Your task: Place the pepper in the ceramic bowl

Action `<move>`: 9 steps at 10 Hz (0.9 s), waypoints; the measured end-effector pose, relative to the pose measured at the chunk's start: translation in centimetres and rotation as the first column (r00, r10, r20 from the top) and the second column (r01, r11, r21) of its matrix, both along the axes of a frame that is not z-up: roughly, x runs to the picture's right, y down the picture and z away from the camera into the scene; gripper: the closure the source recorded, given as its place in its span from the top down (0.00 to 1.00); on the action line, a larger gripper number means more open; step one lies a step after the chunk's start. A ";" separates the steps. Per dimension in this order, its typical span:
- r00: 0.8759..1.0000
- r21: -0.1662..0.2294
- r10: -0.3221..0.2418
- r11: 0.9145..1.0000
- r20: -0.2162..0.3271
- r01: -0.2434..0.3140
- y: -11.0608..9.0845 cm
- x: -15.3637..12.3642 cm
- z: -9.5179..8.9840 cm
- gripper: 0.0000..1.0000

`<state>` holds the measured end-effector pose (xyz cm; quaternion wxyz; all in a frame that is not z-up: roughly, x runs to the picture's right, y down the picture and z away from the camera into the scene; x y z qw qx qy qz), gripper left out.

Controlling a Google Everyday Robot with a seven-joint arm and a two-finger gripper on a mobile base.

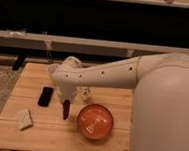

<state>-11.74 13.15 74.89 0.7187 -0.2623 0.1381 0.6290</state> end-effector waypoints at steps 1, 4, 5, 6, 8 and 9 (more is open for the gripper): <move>0.999 -0.001 0.032 0.999 -0.029 -0.032 0.2 1.8 0.0 0.00; 0.989 -0.013 0.105 0.994 -0.103 -0.107 0.3 5.7 0.5 0.06; 0.983 -0.025 0.123 0.992 -0.135 -0.127 0.5 7.1 0.8 0.15; 0.977 -0.038 0.135 0.989 -0.163 -0.142 0.7 8.2 1.1 0.23; 0.966 -0.061 0.148 0.984 -0.214 -0.165 1.4 9.7 1.1 0.45; 0.962 -0.066 0.152 0.983 -0.226 -0.170 1.7 10.0 0.9 0.54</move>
